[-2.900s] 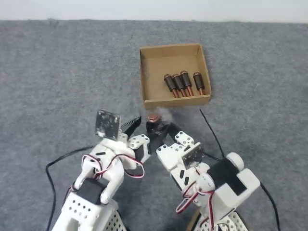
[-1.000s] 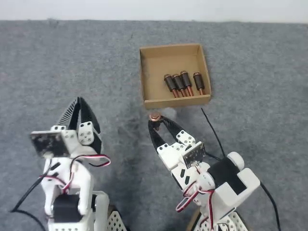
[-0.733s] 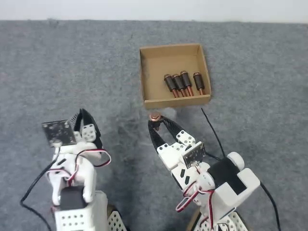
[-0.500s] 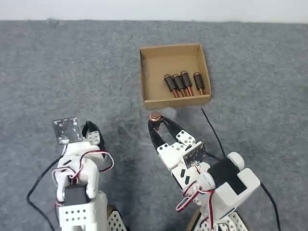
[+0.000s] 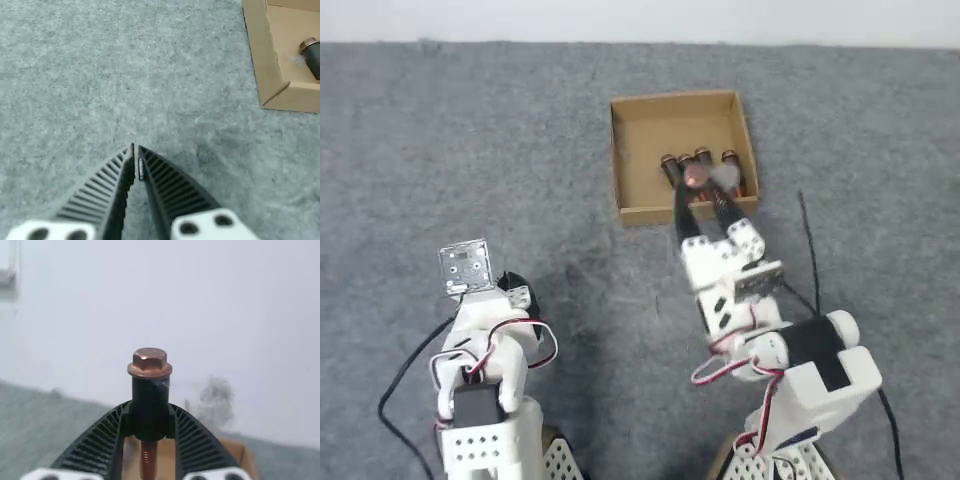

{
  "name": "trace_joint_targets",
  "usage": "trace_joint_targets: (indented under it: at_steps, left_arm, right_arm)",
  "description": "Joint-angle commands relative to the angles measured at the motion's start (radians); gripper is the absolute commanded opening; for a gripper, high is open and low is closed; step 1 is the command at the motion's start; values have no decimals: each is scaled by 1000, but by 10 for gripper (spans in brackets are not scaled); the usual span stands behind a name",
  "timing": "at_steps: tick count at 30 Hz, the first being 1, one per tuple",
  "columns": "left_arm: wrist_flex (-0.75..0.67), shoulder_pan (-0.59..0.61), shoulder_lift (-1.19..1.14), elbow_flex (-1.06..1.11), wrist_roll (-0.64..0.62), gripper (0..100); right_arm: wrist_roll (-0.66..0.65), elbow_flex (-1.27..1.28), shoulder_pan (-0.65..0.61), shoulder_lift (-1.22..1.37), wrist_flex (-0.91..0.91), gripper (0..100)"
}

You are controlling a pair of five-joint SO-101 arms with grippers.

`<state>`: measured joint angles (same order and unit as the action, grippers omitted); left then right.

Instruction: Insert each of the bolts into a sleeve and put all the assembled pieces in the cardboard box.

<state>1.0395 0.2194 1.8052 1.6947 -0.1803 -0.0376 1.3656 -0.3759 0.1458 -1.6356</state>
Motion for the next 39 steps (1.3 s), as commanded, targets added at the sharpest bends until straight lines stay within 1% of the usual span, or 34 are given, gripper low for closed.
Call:
trace_joint_targets:
  at_steps: [1, 6, 16, 20, 23, 25, 27, 29, 32, 35, 39]
  left_arm:
    - [5, 9, 15, -10, 6, 11]
    - [5, 54, 15, -10, 6, 11]
    - [-2, 54, 15, -10, 8, 11]
    - [-3, 54, 15, -10, 8, 11]
    - [-3, 54, 15, -10, 9, 11]
    - [-3, 54, 15, -10, 9, 11]
    - [-3, 54, 15, -10, 40, 11]
    - [-3, 54, 15, -10, 72, 11]
    - [-3, 52, 15, -10, 84, 11]
    - [-3, 52, 15, -10, 86, 11]
    - [-3, 52, 15, -10, 86, 11]
  right_arm:
    - [0, -166, 53, -16, 113, 7]
    - [0, -361, 91, -16, 344, 7]
    - [0, -632, 114, -16, 797, 7]
    - [6, -749, 107, -7, 1020, 7]
    - [8, -848, 104, -5, 1227, 7]
    - [8, -927, 96, -5, 1379, 7]
    - [8, -1002, 90, -5, 1537, 7]
    - [8, -1079, 61, 2, 1692, 7]
    - [8, -1192, 16, 58, 1886, 7]
    - [8, -1300, -24, 130, 2029, 7]
    - [8, -1447, -53, 229, 2166, 7]
